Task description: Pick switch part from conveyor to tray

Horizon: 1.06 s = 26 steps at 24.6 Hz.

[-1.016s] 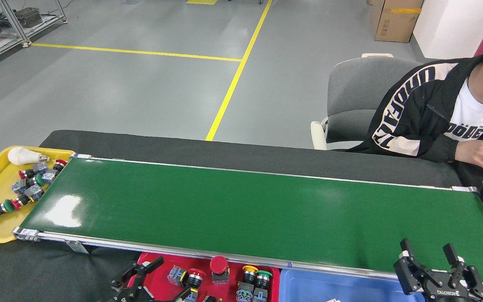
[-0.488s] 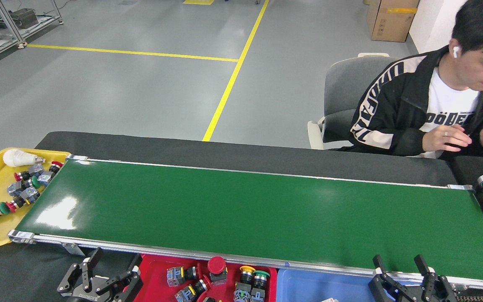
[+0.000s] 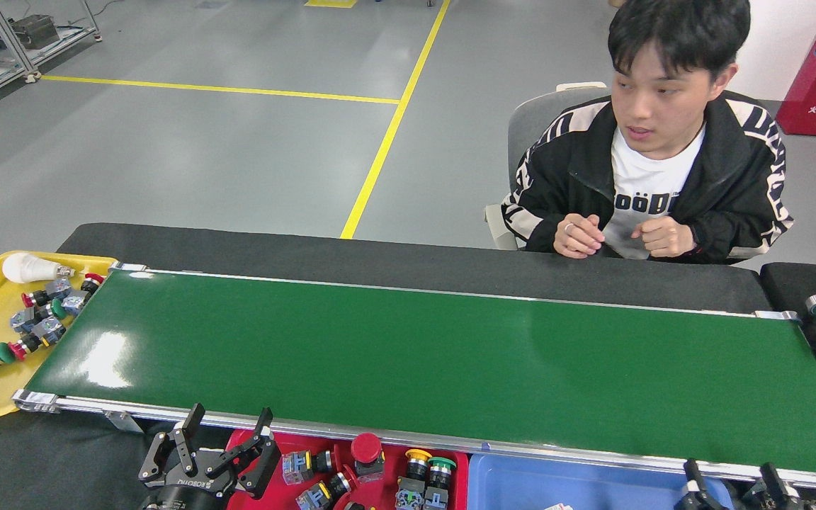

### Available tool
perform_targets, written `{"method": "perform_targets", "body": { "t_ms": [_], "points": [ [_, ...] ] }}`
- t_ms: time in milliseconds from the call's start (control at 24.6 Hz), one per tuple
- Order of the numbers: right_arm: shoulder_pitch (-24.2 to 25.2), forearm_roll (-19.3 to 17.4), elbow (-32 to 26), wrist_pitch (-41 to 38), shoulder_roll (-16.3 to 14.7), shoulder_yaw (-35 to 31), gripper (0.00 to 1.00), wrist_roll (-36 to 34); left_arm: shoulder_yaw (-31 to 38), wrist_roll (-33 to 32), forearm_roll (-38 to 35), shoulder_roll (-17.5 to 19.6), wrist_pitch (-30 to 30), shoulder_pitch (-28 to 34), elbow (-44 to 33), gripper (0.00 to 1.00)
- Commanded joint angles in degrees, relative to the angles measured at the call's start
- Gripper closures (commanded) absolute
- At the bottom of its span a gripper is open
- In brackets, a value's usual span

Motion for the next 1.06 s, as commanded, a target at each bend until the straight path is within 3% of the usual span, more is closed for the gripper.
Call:
{"method": "perform_targets", "body": {
  "t_ms": [0, 163, 366, 528, 772, 1016],
  "points": [
    [-0.12, 0.11, -0.84, 4.58, 0.17, -0.29, 0.02, -0.89, -0.18, -0.02, 0.15, -0.21, 0.34, -0.41, -0.9, 0.01],
    [-0.21, 0.63, -0.84, 6.07, 0.7, 0.06, 0.02, -1.68, -0.01, -0.02, 0.15, -0.21, 0.34, -0.06, -0.9, 0.01],
    [-2.49, 2.22, -0.84, 5.98, 0.44, 7.01, 0.02, -1.68, 5.18, 0.07, 1.38, -0.47, 0.34, 1.7, -0.9, 0.01],
    [-2.49, 2.22, -0.84, 6.33, 0.44, 8.15, 0.02, -1.6, 5.79, 0.07, 2.09, -0.47, 0.43, 1.61, -0.9, 0.01],
    [-2.4, 2.22, -0.84, 6.16, -3.78, 8.15, 0.0, -1.42, 5.0, 0.33, 2.18, -0.3, 0.17, 1.87, -0.9, 0.01],
    [-2.05, 2.22, -0.84, 6.42, -3.96, 8.06, 0.0, -1.33, 4.83, 2.09, 2.09, -0.38, 0.26, 3.45, -0.9, 0.01]
  ]
}}
